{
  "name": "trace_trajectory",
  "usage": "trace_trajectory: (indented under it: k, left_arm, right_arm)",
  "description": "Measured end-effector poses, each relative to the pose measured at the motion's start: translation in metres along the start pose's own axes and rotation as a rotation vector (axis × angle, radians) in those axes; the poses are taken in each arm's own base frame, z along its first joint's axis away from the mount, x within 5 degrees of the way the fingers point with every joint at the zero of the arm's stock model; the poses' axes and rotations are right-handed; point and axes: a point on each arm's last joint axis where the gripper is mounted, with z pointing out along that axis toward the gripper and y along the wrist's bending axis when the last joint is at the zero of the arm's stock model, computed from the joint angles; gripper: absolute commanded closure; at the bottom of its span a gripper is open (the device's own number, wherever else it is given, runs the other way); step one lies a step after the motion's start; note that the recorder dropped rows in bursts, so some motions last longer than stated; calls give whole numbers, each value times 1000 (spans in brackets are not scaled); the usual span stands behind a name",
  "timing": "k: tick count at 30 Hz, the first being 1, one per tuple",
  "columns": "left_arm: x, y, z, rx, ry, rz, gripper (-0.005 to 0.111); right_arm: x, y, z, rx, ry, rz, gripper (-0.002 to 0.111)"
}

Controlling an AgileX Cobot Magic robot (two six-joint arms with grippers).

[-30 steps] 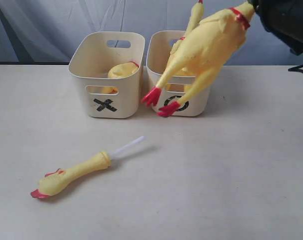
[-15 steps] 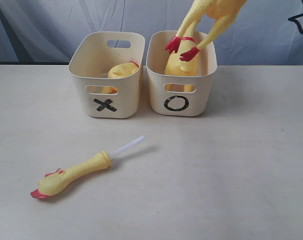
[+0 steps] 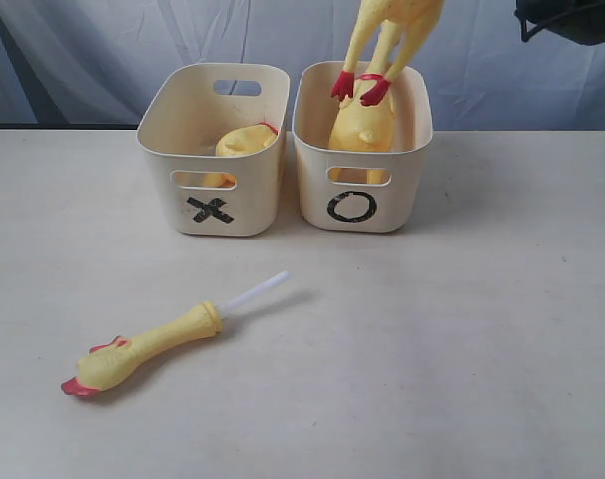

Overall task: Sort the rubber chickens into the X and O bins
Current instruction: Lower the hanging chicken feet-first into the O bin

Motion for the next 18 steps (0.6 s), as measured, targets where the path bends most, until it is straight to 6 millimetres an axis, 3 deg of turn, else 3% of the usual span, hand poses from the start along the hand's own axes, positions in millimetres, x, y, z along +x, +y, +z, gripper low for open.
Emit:
trace_trajectory:
  k: [18]
  left_arm:
    - [0, 0, 0, 0, 0, 0, 39]
  right_arm:
    - [55, 0, 16, -21, 184, -56, 109]
